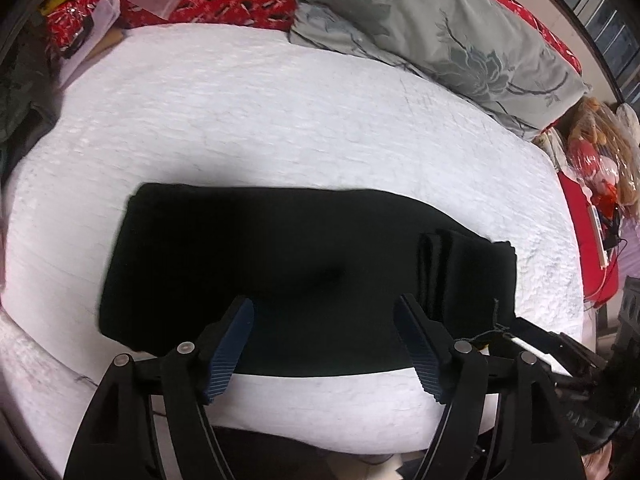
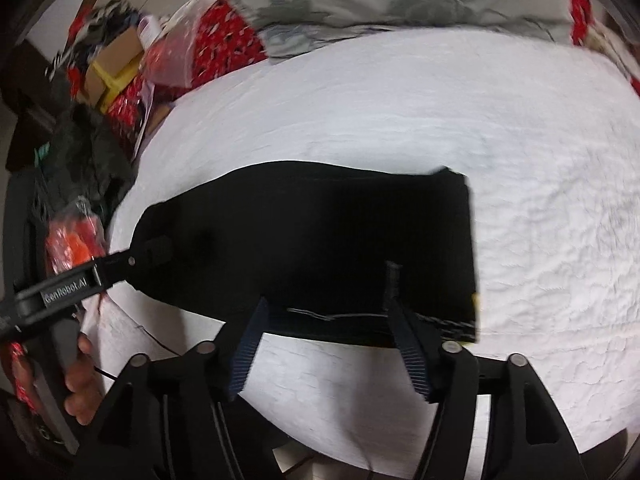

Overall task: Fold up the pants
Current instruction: 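Open both grippers and move them back from the folded pants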

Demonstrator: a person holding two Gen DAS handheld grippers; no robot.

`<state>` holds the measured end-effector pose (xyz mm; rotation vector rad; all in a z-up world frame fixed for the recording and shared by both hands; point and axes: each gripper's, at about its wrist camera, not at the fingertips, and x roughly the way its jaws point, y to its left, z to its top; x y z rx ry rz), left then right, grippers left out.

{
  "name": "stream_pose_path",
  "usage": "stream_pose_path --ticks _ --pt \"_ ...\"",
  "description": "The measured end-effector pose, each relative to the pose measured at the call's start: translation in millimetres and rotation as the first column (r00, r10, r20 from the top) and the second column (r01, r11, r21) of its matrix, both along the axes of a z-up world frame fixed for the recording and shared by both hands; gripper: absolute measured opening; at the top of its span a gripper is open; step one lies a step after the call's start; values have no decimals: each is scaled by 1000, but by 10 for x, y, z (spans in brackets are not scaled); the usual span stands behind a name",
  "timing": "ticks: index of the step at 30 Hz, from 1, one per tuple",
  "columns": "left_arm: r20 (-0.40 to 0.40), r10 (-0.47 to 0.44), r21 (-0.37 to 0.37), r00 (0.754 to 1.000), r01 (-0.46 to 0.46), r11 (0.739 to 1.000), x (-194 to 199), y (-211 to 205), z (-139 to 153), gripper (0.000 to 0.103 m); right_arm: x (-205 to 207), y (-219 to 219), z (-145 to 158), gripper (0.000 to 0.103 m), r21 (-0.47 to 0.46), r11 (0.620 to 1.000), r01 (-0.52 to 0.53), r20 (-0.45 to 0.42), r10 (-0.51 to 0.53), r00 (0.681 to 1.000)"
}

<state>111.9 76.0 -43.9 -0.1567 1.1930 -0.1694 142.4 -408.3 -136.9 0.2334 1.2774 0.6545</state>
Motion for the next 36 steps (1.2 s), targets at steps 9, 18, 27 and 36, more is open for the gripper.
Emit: stream_pose_path --ticks 9,18,27,36 --pt "-7 -20 103 1000 21 994 229 403 153 74 -264 735 275 86 -151 985 -77 116 95 989" --pt "-108 -13 121 994 26 992 798 1164 39 74 -531 1394 584 97 -211 970 -124 251 177 952" --pt "-233 -65 -3 970 67 998 1215 1483 -297 74 -740 2269 535 97 -219 966 -135 243 188 952" --pt "-217 -98 -9 971 99 995 1409 1546 -469 74 -874 3051 446 97 -284 952 -117 282 200 938"
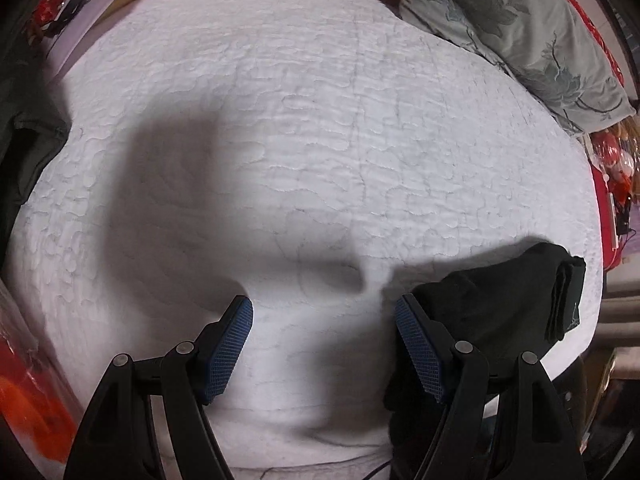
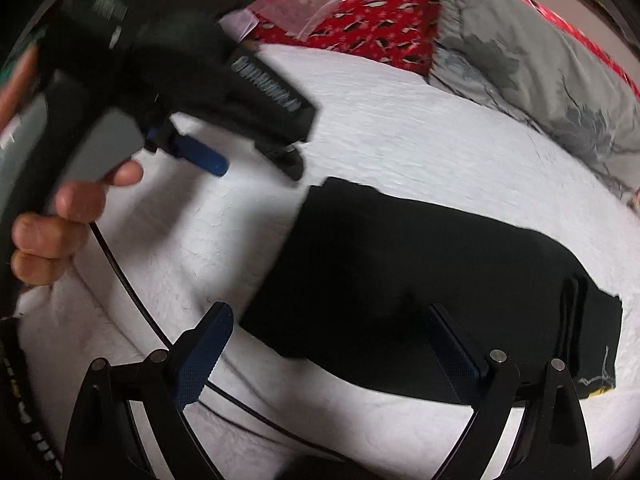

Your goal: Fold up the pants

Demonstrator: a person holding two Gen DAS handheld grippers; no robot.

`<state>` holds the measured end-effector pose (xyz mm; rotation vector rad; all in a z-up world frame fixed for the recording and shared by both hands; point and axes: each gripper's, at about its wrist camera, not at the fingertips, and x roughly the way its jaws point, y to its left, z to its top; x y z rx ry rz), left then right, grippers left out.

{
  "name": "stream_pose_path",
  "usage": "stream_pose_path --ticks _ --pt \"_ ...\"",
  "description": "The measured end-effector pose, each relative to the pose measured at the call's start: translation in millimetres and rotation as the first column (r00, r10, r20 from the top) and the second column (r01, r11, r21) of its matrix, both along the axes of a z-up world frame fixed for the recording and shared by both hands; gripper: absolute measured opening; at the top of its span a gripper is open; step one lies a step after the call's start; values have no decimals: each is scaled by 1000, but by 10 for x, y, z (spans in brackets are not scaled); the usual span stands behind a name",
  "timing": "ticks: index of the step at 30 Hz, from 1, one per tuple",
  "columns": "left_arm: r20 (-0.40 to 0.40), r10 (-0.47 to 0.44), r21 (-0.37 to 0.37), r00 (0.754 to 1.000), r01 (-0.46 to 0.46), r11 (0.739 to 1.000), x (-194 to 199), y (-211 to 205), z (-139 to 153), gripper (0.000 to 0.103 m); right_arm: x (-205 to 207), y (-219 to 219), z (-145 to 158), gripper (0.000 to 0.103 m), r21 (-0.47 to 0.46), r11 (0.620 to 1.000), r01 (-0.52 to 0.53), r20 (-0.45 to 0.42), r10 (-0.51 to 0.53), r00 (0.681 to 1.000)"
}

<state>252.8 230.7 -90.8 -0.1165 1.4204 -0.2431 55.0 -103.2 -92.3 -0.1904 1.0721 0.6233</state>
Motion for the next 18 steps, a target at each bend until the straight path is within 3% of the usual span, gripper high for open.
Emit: stream_pose_path --ticks 8,13,18 --pt "23 34 -60 999 -32 998 60 159 -71 76 110 276 -413 99 -142 987 78 -57 -87 995" --pt "33 19 -81 999 -16 997 33 90 -59 82 260 19 -398 92 -26 990 139 -94 -141 986" --pt "-23 2 -218 1000 -7 976 65 -33 -166 87 263 -157 -365 80 54 992 114 -104 -108 989"
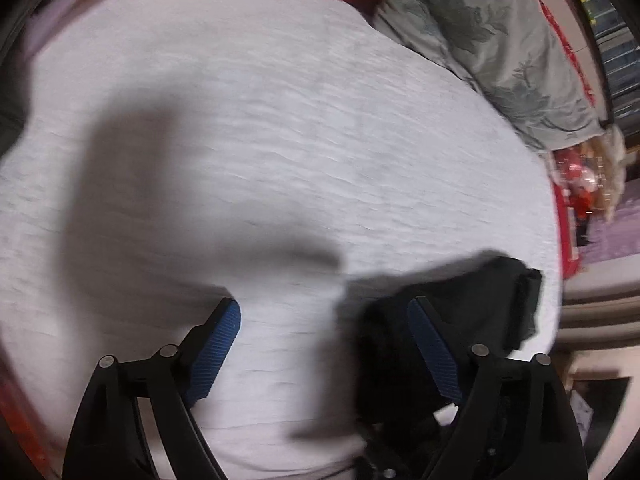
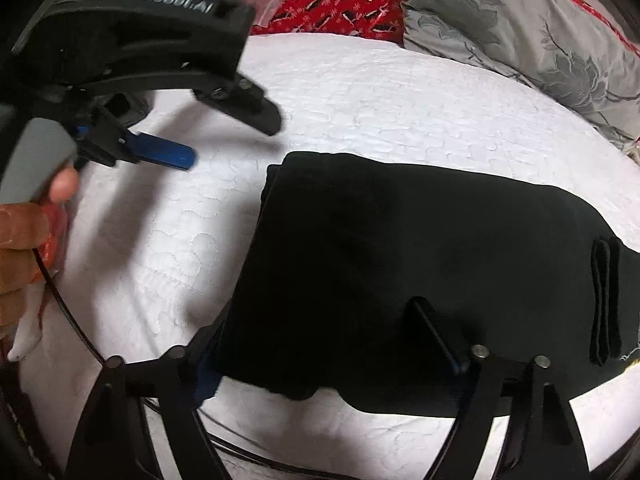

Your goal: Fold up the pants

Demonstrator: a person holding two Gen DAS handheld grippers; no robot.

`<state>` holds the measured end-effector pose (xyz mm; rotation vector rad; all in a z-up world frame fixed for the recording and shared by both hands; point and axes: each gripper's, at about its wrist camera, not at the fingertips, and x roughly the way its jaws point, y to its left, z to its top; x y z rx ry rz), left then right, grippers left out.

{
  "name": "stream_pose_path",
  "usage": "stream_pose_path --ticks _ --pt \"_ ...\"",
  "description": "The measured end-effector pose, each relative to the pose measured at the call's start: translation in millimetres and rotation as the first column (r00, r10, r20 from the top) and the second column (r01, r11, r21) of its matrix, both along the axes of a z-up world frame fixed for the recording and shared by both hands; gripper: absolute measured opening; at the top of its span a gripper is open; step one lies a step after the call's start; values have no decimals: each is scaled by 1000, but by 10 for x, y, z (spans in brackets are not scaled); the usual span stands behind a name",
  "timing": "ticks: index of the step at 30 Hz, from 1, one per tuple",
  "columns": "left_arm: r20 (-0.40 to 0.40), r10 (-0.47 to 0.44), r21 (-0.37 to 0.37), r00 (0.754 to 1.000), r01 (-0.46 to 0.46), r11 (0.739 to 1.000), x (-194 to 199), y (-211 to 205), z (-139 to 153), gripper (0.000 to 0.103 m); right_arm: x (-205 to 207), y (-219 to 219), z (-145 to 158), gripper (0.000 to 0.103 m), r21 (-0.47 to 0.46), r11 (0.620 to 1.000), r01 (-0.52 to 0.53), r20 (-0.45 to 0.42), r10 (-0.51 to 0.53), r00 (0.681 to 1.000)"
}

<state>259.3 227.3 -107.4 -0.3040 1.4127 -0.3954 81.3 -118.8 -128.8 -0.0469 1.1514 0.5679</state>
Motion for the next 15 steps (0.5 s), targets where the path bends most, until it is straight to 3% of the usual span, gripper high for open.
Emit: stream_pose_path --ticks 4,7,11,15 --pt "-6 -24 -2 1000 24 1000 30 -161 -78 98 -41 -60 28 75 22 1000 -12 1 12 1000" --pt "-33 -55 -46 998 53 998 37 -258 -137 98 -79 -78 48 75 30 999 -14 2 14 1000" --pt "-47 -101 -45 994 99 994 65 -349 -225 98 -90 -112 66 74 47 999 -16 -3 16 1000" --pt "-127 -111 -203 986 84 976 158 -374 -361 98 -66 -179 64 72 67 998 -19 -9 20 1000"
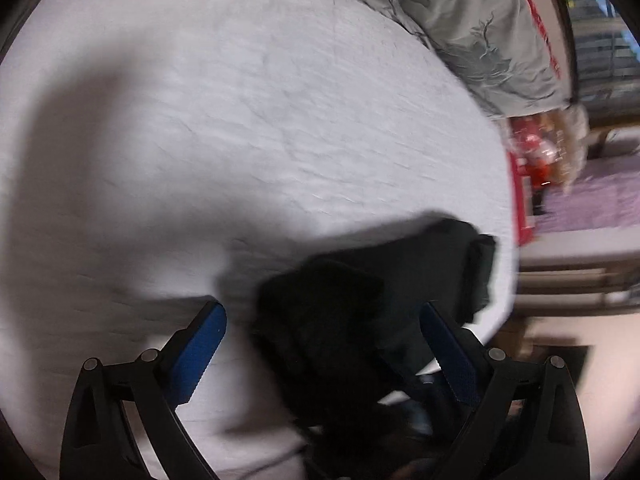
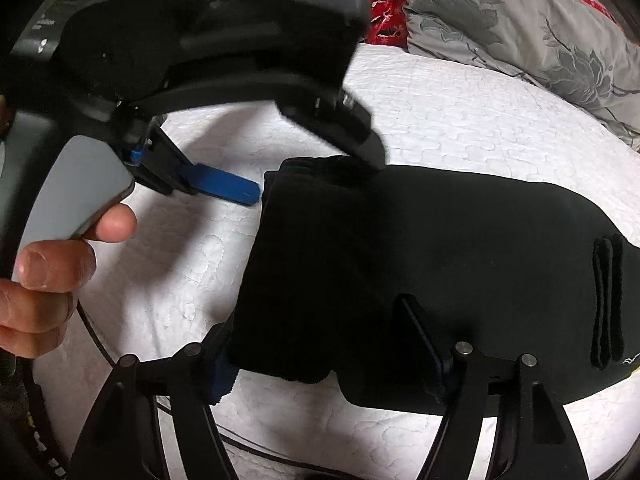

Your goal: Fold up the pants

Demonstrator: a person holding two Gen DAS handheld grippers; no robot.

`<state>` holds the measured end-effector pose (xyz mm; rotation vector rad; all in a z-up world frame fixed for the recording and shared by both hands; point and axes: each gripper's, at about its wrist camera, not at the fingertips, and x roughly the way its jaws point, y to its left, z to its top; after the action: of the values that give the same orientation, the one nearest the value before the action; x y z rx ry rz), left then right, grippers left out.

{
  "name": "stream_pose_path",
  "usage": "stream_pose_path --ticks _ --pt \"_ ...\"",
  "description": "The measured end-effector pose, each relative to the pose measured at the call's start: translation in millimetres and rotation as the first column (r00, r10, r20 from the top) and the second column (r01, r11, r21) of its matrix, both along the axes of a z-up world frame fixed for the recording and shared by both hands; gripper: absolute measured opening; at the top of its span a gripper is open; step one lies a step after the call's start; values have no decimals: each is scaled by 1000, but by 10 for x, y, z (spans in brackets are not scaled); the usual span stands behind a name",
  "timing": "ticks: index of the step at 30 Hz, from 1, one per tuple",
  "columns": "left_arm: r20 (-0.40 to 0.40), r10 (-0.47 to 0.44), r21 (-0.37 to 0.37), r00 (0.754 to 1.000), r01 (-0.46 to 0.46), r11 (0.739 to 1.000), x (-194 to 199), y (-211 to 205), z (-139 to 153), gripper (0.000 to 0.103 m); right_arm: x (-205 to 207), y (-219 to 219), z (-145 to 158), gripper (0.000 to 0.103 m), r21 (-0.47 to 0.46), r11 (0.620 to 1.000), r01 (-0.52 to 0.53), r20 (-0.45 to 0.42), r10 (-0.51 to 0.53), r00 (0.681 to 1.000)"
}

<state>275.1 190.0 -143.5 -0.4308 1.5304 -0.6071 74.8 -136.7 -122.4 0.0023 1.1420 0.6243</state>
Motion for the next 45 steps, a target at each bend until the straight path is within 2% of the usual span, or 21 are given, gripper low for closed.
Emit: stream_pose_path --ticks 2,4,5,8,9,10,12,14,16,18,20,23,25,29,31,38,45 --pt "-5 11 0 1000 -11 1000 54 -21 -51 97 18 -35 0 70 11 1000 4 -10 -4 1000" --pt "-3 10 -41 1000 -10 999 103 -32 -64 97 12 -74 5 69 23 1000 6 -19 -5 1000" --pt "-7 12 -69 1000 -13 998 121 -30 -69 96 14 -92 4 69 27 1000 7 -24 -6 1000" --pt "-5 26 -86 1000 -27 996 133 -25 -106 88 17 -132 2 69 34 999 8 -31 -7 999" --pt "2 35 -81 999 -34 996 138 4 -125 76 21 -140 1 69 36 999 8 -33 -6 999" --pt "7 48 -68 999 -47 997 140 42 -159 59 32 -150 -9 69 37 999 8 -35 -6 999" --pt "2 82 -50 997 -81 995 112 139 -223 36 43 -161 -9 69 42 999 12 -38 -10 999" --pt "-29 116 -75 993 -118 990 66 236 -290 34 55 -152 -19 69 46 999 12 -42 -10 999" --pt "-26 136 -72 990 -138 988 5 263 -285 32 55 -126 -23 68 43 999 2 -41 0 999" --pt "-9 151 -56 988 -151 987 -82 222 -248 30 56 -118 -10 61 50 999 -13 -46 16 999" --pt "-20 181 -78 983 -182 980 -155 195 -194 29 66 -144 1 55 63 998 -27 -57 31 998" --pt "-83 253 -160 964 -263 951 -278 267 -155 28 67 -227 37 47 86 995 -48 -69 54 996" --pt "-113 287 -185 951 -304 935 -335 294 -157 28 42 -293 63 46 101 993 -58 -62 65 996" --pt "-168 341 -212 925 -372 904 -444 338 -142 27 -48 -427 144 46 138 987 -79 -43 86 995" --pt "-171 361 -200 917 -391 898 -493 320 -98 27 -82 -490 166 46 162 984 -78 -46 87 995" --pt "-140 390 -129 910 -408 904 -602 117 309 27 -10 -799 252 46 266 962 -58 -74 81 994" --pt "-68 357 -67 932 -361 930 -638 -484 779 27 149 -1346 347 46 355 935 2 -94 34 995"
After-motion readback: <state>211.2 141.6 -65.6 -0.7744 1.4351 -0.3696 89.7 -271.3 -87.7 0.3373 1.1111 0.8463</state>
